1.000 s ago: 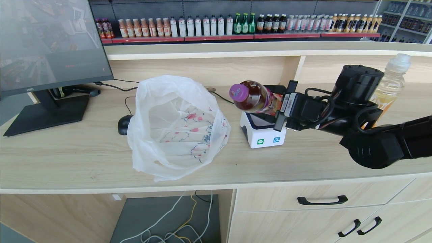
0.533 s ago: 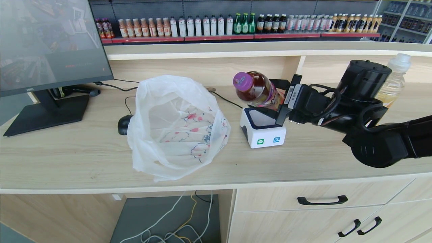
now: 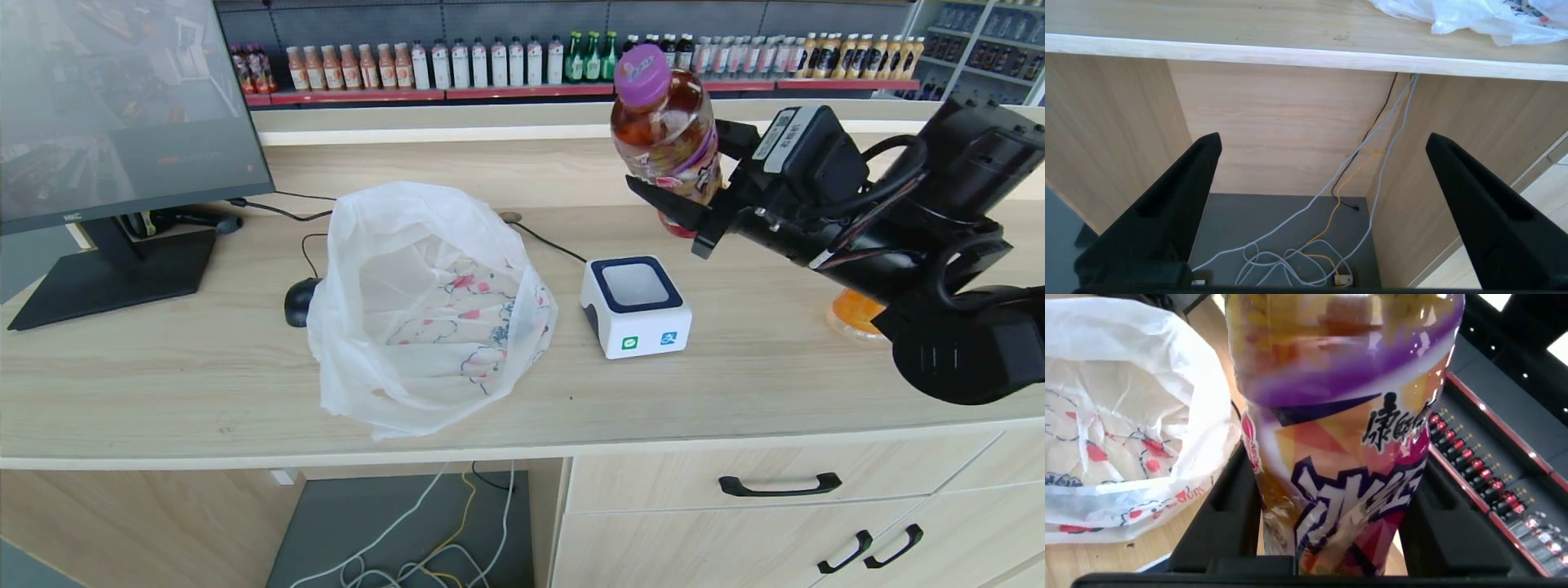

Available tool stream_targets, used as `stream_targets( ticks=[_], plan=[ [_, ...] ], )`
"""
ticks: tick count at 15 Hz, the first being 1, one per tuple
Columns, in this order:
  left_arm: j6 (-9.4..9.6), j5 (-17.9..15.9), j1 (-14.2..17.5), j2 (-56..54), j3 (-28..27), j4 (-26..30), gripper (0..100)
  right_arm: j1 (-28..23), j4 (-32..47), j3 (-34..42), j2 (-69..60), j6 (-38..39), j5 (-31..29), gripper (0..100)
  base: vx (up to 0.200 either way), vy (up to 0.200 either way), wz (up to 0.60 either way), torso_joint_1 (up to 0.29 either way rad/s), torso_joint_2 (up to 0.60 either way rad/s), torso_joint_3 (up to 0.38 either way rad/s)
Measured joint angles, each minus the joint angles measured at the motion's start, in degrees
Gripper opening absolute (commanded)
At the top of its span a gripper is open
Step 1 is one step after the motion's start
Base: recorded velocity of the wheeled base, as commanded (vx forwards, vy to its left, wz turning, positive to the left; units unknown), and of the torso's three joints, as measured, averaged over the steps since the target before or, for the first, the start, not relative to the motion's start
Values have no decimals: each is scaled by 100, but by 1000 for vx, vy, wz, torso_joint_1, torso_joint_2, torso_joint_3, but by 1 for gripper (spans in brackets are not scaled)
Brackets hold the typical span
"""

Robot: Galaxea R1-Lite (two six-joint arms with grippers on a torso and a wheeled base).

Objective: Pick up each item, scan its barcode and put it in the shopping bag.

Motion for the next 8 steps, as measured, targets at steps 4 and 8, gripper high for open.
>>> stream_targets(
  ticks=[4,8],
  plan=[
    [-2,-5,2,0,0,0,100,187,-432,190,-293,1245,-1053,0,0,0,0,0,0,0],
    [-2,-5,2,0,0,-2,100,236,-455,282,-664,1926,-1512,0,0,0,0,0,0,0]
  ],
)
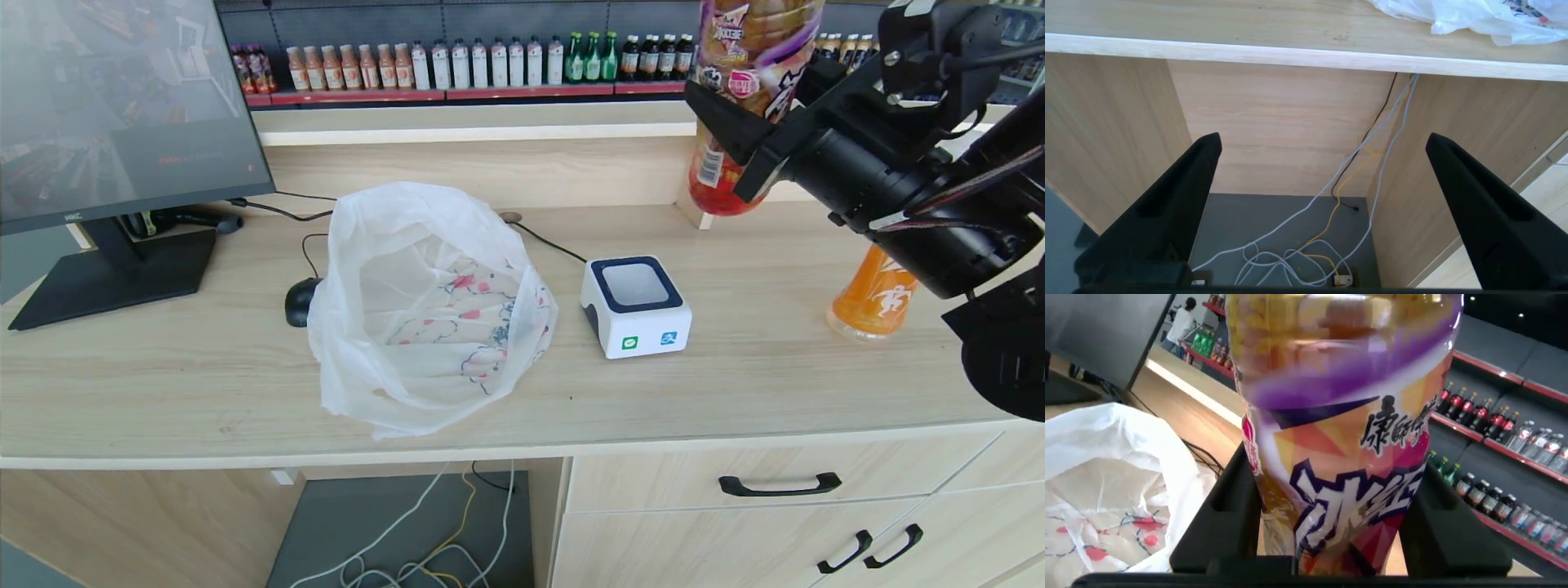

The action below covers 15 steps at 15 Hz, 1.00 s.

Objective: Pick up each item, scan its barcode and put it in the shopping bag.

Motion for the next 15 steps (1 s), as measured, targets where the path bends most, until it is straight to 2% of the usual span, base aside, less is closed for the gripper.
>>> stream_targets(
  ticks=[3,6,7,10,13,15],
  plan=[
    [2,0,0,0,0,2,100,26,-49,540,-300,485,-267,0,0,0,0,0,0,0],
    [4,0,0,0,0,0,100,94,-536,1067,-499,1226,-1278,0,0,0,0,0,0,0],
    [4,2,0,0,0,2,100,129,-635,1196,-521,1360,-1431,0,0,0,0,0,0,0],
    [2,0,2,0,0,0,100,174,-983,1694,-532,1596,-1727,0,0,0,0,0,0,0],
    [4,5,-2,0,0,0,100,173,-1058,1775,-433,1621,-1982,0,0,0,0,0,0,0],
    [6,5,-2,0,0,2,100,168,-998,1747,-354,1927,-2061,0,0,0,0,0,0,0]
  ],
)
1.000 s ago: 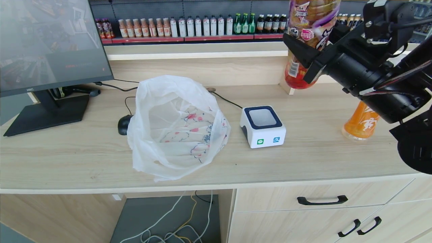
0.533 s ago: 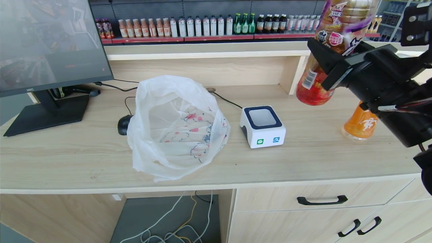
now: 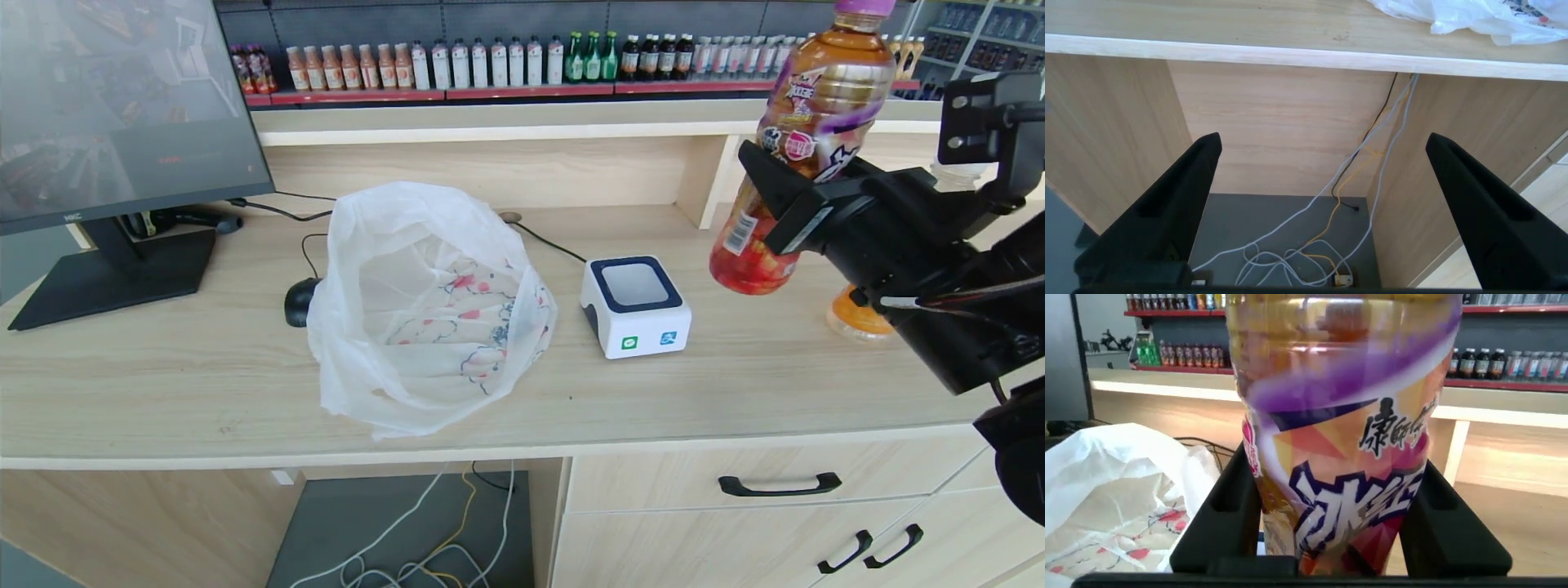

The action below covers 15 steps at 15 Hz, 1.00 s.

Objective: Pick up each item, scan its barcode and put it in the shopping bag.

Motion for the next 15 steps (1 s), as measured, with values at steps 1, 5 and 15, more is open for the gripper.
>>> stream_targets(
  ticks=[1,5,15],
  plan=[
    [-2,-5,0,0,0,-2,100,28,-28,-6,33,96,10,0,0,0,0,0,0,0],
    [7,-5,2,0,0,0,100,163,-947,207,216,115,5,0,0,0,0,0,0,0],
    [-17,-5,6,0,0,-9,100,155,-1018,-30,466,148,-15,0,0,100,0,3,2,0]
  ],
)
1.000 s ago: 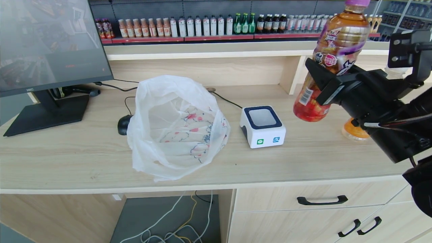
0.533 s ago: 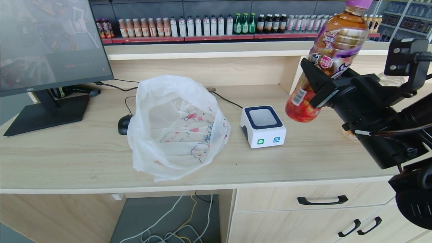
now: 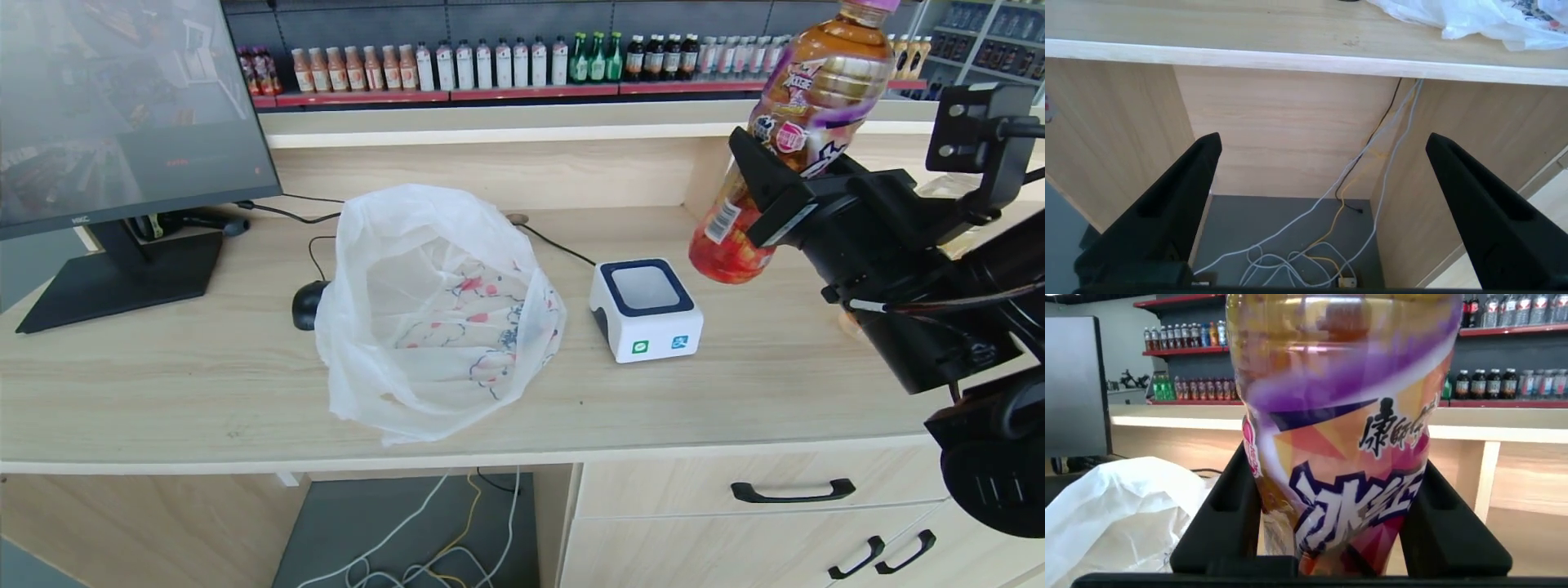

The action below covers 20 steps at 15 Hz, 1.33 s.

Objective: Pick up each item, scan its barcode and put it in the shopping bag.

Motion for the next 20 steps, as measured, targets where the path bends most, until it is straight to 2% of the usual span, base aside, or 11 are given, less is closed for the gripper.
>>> stream_targets(
  ticks=[13,20],
  plan=[
    [-11,2,-6,0,0,9,100,11,13,26,-40,72,26,0,0,200,0,1,3,2],
    [26,-2,0,0,0,4,100,44,5,-2,-27,69,35,0,0,0,0,0,0,0]
  ],
)
